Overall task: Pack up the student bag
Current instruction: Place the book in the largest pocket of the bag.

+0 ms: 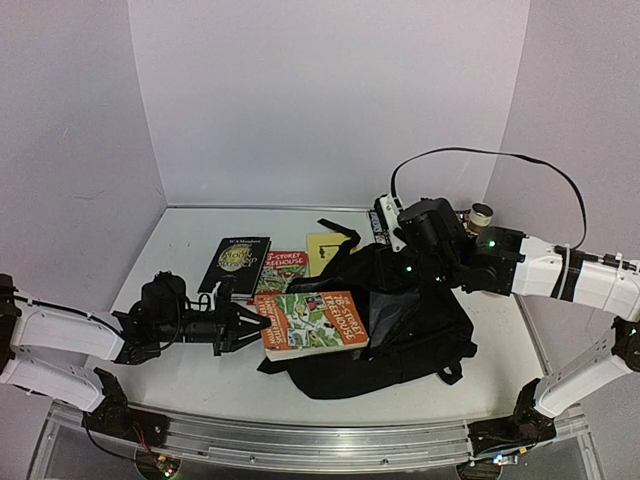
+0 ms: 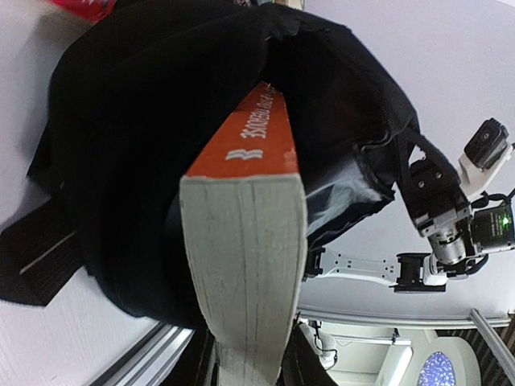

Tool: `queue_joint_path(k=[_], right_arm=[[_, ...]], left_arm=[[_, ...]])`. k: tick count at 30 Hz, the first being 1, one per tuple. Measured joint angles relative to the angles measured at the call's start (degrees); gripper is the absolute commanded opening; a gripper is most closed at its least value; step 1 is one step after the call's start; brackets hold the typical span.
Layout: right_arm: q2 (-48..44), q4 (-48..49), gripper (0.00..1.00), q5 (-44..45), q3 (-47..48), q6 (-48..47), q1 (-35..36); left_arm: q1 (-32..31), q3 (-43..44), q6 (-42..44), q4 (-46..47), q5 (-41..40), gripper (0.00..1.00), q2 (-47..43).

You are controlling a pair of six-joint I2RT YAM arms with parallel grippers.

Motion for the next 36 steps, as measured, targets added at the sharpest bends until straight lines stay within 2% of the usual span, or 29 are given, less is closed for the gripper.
queue_joint_path(k=[16, 23, 36], right_arm=[[0.0, 1.16, 0.0, -9.3, 0.0, 2.54, -0.39], [0.05, 1.48, 0.0, -10.24, 0.0, 2.81, -0.39], [1.49, 2.78, 0.0, -11.35, 0.13, 3.5, -0.39]], left_arm=[[-0.63, 12.86, 3.25, -0.56, -1.75, 0.0, 15.76], [-5.2, 18.33, 3.79, -0.47, -4.6, 0.0, 22.29], [-11.16, 28.57, 1.89, 1.06, -15.02, 0.0, 35.73]])
